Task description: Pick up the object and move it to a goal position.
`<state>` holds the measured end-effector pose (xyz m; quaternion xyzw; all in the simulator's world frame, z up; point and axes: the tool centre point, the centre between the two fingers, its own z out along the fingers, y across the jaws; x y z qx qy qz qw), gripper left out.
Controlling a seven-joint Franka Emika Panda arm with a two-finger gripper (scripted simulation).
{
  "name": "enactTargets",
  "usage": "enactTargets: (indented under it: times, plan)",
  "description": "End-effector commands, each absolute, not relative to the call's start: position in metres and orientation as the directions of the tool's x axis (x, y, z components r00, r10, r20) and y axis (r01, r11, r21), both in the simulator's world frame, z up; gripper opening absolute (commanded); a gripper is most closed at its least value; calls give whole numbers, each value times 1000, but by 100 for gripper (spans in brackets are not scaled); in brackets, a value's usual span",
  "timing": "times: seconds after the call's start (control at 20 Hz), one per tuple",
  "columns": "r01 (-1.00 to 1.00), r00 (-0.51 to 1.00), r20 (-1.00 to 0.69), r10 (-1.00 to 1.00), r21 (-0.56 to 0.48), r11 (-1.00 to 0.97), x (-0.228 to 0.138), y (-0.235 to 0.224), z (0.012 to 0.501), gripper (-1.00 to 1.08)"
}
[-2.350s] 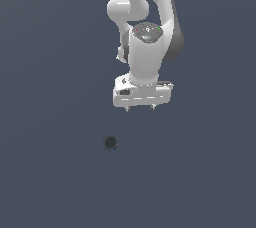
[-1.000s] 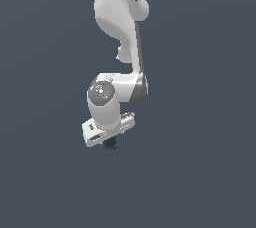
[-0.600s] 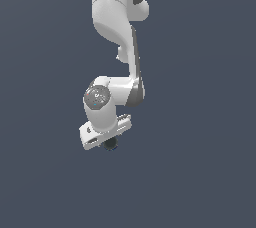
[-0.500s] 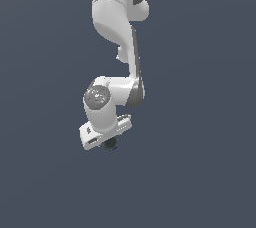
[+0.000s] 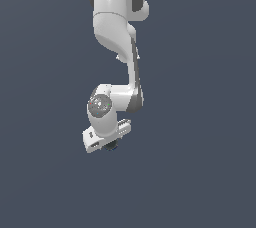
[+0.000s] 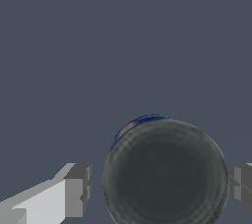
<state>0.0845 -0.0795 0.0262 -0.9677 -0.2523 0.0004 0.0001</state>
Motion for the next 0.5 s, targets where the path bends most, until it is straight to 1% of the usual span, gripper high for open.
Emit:
enactTargets:
  times: [0.0, 0.25, 0.3, 0.45]
  plan:
    - [489, 872, 0, 489, 0, -872, 85, -79, 17, 100]
    - [489, 872, 0, 489, 0, -872, 86, -80, 14, 100]
    - [489, 872, 0, 489, 0, -872, 86, -80, 14, -100]
    - [489, 872, 0, 489, 0, -872, 86, -80, 14, -100]
